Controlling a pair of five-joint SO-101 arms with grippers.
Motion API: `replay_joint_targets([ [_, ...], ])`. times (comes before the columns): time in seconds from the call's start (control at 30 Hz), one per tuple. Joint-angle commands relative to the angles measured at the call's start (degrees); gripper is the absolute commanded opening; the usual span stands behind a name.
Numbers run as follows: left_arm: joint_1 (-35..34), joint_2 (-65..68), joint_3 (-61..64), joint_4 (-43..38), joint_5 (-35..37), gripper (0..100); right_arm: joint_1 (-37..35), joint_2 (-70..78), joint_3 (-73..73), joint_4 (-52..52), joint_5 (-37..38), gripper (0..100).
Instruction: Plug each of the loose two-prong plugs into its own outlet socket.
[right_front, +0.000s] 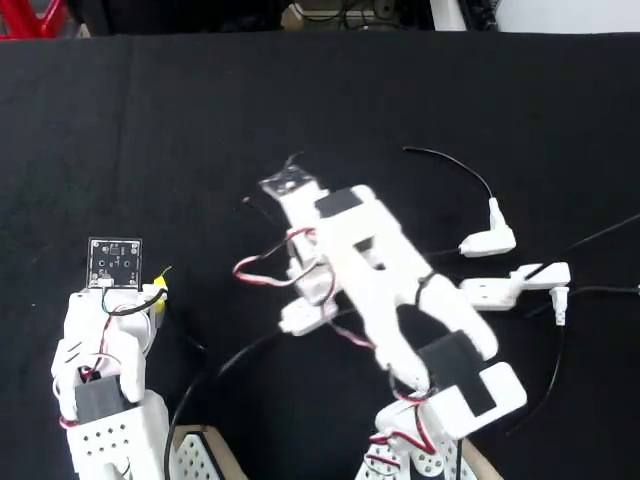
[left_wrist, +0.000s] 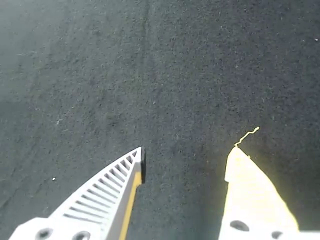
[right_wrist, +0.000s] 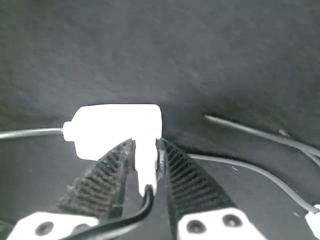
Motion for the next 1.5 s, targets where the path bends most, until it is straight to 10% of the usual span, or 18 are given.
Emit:
replay_joint_targets([
  [0.0,-0.66,-0.53,1.19,0.00,0.26,27,7.82,-0.84,-1.71,1.41,4.40,1.2],
  [0.67,-0.31,-0.53,1.19,0.00,0.26,27,54.95,-0.84,-3.56,-8.88,34.81,1.2],
  [1.17,-0.31,-0.53,1.19,0.00,0.26,27,46.95,-0.92,-15.60,10.90,31.56,36.8],
  [1.47,-0.31,-0.53,1.19,0.00,0.26,27,44.75,-10.68,-31.43,25.49,18.02,27.0],
])
